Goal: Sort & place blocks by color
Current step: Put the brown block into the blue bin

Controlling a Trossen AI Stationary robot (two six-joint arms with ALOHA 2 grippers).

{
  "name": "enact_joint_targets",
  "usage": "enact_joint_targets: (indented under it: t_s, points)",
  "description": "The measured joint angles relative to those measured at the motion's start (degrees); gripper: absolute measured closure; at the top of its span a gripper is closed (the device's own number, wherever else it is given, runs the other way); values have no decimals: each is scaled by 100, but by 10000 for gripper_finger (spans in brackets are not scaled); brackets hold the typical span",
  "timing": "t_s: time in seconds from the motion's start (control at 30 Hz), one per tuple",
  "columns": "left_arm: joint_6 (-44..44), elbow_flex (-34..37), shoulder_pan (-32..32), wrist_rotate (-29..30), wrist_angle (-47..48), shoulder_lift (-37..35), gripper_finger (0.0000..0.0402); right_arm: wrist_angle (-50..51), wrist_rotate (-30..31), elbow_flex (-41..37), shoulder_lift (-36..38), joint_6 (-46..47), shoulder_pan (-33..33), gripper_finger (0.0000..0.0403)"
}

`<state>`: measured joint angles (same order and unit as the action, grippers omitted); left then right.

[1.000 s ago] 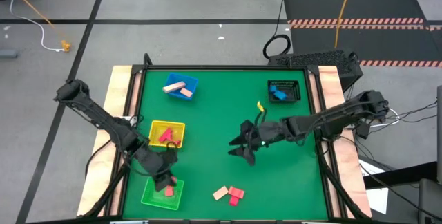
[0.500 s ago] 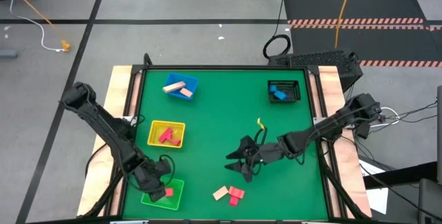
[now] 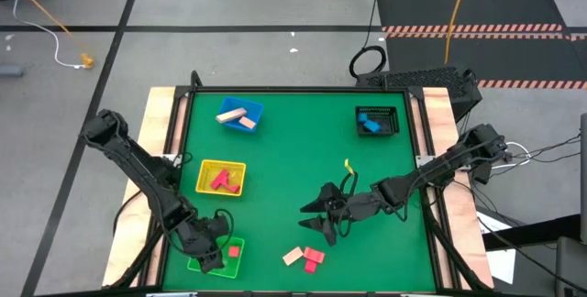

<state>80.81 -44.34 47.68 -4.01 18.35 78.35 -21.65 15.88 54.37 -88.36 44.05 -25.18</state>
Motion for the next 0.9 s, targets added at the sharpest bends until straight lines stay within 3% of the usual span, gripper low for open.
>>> enact_joint_targets:
  t_s: [0.13, 0.37, 0.47, 0.67, 0.9]
  points:
    - [-171, 0, -55, -2, -716, 0, 89, -27, -344, -2, 0, -88, 38, 188]
    - [-1106, -1, -338, 44, -2082, -2, 147, -237, -383, -2, 0, -188, -8, 188]
    - [-1928, -2, -473, 471, -2320, -4, 163, -208, -379, -2, 0, -188, -4, 188]
    - [-3830, -2, -775, 1927, -2237, 181, 183, -170, -394, -2, 0, -167, -7, 188]
    - [-5408, -2, -992, 2114, -3019, 981, 200, 3, -394, -2, 0, -363, -6, 188]
